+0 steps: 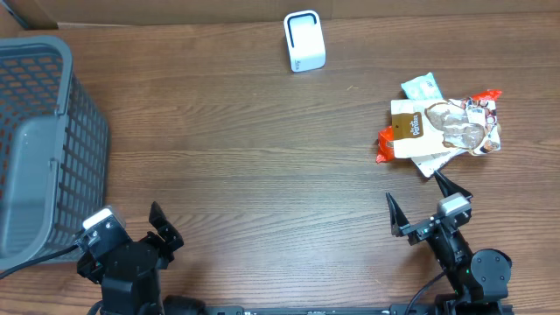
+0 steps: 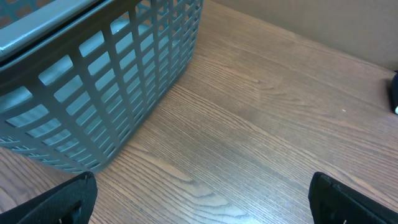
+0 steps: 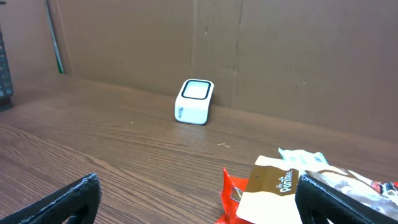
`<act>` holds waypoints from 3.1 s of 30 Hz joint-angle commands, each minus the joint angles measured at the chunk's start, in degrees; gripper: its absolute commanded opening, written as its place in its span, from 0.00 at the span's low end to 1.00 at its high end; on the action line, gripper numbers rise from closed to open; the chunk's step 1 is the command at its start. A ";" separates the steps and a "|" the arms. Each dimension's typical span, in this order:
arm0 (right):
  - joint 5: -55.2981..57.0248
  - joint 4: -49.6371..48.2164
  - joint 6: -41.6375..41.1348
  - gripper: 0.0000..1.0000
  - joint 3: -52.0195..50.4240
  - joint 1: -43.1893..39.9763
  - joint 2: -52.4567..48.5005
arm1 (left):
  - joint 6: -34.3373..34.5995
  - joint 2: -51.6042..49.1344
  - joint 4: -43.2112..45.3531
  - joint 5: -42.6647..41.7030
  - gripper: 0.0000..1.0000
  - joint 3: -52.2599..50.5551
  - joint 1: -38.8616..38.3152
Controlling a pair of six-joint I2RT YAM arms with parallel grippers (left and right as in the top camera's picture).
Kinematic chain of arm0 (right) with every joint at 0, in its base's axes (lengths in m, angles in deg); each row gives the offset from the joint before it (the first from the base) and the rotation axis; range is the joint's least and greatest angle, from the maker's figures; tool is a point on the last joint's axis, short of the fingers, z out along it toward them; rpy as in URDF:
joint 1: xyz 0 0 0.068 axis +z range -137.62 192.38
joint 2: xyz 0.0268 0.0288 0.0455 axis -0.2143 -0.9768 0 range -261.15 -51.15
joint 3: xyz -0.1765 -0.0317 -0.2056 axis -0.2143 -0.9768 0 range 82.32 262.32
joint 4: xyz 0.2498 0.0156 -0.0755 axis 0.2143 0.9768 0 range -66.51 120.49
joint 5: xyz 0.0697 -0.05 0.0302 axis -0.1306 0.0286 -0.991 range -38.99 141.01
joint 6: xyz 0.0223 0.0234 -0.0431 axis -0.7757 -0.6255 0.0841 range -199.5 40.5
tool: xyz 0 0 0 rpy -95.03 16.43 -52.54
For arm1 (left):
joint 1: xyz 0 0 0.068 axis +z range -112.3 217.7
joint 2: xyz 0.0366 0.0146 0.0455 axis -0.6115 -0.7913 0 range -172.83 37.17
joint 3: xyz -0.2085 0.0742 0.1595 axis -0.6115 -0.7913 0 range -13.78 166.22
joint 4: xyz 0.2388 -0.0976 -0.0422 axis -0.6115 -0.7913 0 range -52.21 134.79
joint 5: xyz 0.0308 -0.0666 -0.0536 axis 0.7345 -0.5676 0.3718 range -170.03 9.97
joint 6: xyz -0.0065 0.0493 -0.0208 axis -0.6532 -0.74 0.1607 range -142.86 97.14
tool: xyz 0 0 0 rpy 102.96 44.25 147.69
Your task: Scan the item barcode
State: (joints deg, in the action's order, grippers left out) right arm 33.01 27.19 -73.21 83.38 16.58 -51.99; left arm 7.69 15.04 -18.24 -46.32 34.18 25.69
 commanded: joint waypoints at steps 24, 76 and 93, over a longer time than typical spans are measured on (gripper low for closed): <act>0.39 -0.39 -1.53 1.00 -0.59 0.39 0.68 | 0.79 0.11 0.02 0.96 1.00 -0.09 -0.24; 0.39 -0.39 -1.53 1.00 -0.59 0.39 0.68 | -35.06 21.84 58.60 -33.73 1.00 -47.69 10.21; 0.39 -0.39 -1.53 1.00 -0.59 0.39 0.68 | -35.06 21.84 58.60 -33.73 1.00 -47.69 10.21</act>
State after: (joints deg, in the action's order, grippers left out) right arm 33.05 27.15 -74.61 83.38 16.61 -51.99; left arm -27.72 36.26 40.32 -79.02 -13.31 35.56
